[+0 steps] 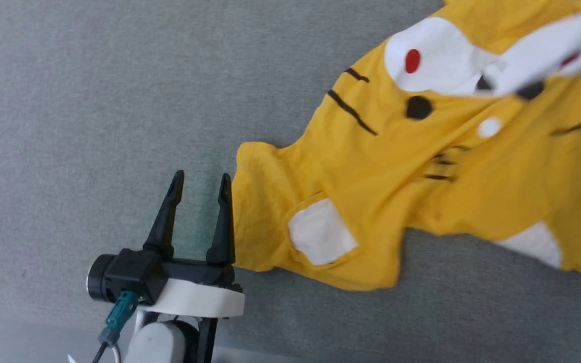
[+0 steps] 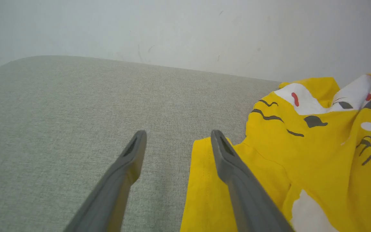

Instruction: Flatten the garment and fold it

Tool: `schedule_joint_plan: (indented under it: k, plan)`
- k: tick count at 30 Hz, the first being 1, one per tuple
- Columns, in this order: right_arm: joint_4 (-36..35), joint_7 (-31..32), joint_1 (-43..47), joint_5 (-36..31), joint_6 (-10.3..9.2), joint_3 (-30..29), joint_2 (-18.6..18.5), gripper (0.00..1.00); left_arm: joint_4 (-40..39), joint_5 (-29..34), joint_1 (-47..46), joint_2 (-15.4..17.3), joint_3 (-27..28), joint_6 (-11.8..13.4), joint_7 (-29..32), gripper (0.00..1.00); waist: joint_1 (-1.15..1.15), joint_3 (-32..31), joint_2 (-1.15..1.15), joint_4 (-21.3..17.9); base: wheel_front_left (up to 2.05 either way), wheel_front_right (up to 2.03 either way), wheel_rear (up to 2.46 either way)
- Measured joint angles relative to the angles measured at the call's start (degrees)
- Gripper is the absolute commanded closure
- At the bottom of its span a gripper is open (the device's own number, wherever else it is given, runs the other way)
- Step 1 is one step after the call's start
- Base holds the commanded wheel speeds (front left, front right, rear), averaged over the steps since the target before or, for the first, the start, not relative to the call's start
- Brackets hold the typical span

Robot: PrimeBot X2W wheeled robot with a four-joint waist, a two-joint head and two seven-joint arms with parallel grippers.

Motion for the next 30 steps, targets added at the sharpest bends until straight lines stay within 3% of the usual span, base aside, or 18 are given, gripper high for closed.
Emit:
schedule_joint_plan:
  k: [7, 11, 12, 13, 14, 23, 30]
  plan:
    - [3.21, -8.43, -11.75, -4.83, 0.00, 5.44, -7.19, 1.00, 0.38, -0.74, -0.93, -0.20, -1.58, 0.01, 0.00, 0.00, 0.00, 1.79, 0.00, 3.22, 0.00, 0.00, 0.00]
    - [8.78, -12.15, -16.03, -7.54, 0.02, 6.72, -8.94, 0.96, 0.68, -2.01, -1.19, -0.20, -2.72, 0.08, 0.01, 0.00, 0.00, 2.77, 0.00, 5.72, 0.00, 0.00, 0.00]
    - [10.35, -13.01, -16.70, -8.31, 0.04, 6.76, -9.05, 0.75, 0.82, -2.19, -1.24, -0.20, -3.01, 0.08, 0.01, 0.00, 0.00, 3.02, 0.00, 6.33, 0.00, 0.00, 0.00]
    - [12.05, -13.59, -17.26, -9.09, 0.04, 6.44, -8.96, 0.21, 0.90, -2.35, -1.33, -0.20, -3.33, 0.09, 0.01, 0.00, 0.00, 3.27, 0.00, 6.94, 0.00, 0.00, 0.00]
    - [13.68, -13.80, -17.59, -9.91, 0.04, 5.88, -8.60, 0.00, 0.93, -2.41, -1.44, -0.20, -3.57, 0.09, 0.01, 0.00, -0.01, 3.52, 0.00, 7.48, 0.00, 0.00, 0.00]
    - [21.60, -19.27, -18.61, -10.91, 0.05, 3.36, -2.77, 0.00, 1.41, -2.34, -2.50, -0.21, -4.57, 1.02, 0.01, 0.00, 0.00, 4.94, 0.00, 8.52, 0.00, 0.00, 0.00]
    - [15.88, -24.17, -14.96, -4.16, 0.04, 1.60, -0.33, 0.00, 1.51, -1.57, -2.26, -0.22, -2.76, 1.01, 0.01, 0.00, -0.01, 2.39, 0.00, 6.12, 0.00, 0.00, 0.00]
